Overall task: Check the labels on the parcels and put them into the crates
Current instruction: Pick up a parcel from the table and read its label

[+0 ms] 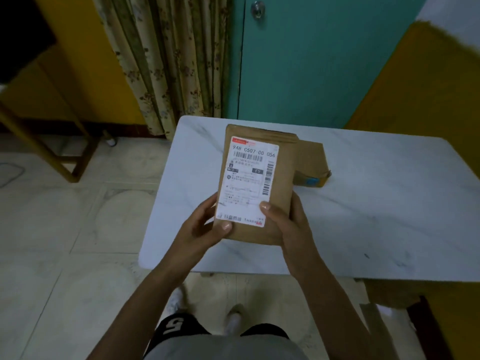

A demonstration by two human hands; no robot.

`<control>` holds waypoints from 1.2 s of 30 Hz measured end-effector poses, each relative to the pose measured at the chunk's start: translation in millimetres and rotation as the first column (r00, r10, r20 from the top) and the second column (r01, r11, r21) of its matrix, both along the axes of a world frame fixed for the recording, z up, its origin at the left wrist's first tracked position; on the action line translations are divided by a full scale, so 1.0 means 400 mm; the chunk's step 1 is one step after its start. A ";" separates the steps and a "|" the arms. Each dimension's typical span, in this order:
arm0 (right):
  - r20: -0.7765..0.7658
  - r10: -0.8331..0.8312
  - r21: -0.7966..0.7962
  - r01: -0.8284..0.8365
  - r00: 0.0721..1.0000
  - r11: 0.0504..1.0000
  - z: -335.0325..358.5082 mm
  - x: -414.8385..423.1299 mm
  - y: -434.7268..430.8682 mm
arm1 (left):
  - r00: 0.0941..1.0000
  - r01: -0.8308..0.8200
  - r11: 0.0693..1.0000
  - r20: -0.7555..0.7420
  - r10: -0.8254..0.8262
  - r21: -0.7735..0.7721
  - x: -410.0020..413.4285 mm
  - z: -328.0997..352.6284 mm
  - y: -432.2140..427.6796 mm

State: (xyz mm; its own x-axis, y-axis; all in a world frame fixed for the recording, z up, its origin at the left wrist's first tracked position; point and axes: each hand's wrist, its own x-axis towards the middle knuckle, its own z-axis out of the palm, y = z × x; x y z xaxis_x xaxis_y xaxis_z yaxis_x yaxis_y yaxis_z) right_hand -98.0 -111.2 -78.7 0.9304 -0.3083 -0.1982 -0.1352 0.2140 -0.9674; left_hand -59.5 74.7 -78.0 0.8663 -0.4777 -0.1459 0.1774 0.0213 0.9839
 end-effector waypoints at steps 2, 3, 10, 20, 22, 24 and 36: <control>0.017 0.105 -0.048 -0.104 0.994 0.993 0.001 0.018 0.017 | 0.996 -0.086 0.996 -0.019 0.086 -0.022 0.001 -0.003 0.028; 0.040 0.178 -0.069 -0.175 0.983 0.982 0.004 0.026 0.028 | 0.990 -0.138 0.990 -0.032 0.137 -0.036 0.005 -0.004 0.046; 0.047 0.544 -0.160 -0.531 0.838 0.832 0.037 0.111 0.184 | 0.942 -0.331 0.943 0.040 0.332 -0.038 0.025 0.011 0.246; -0.030 0.778 -0.156 -0.772 0.627 0.616 0.056 0.273 0.721 | 0.697 -0.716 0.694 -0.044 0.715 -0.076 0.000 -0.006 0.750; -0.049 0.802 -0.170 -0.796 0.595 0.581 0.049 0.291 0.864 | 0.630 -0.777 0.625 -0.059 0.775 -0.078 -0.005 -0.011 0.880; -0.054 0.818 -0.168 -0.813 0.572 0.557 0.035 0.305 1.002 | 0.571 -0.820 0.567 -0.065 0.818 -0.074 -0.010 -0.016 1.004; -0.076 0.840 -0.092 -0.843 0.537 0.530 -0.012 0.428 1.515 | 0.426 -0.900 0.433 -0.326 0.844 -0.056 0.097 -0.075 1.463</control>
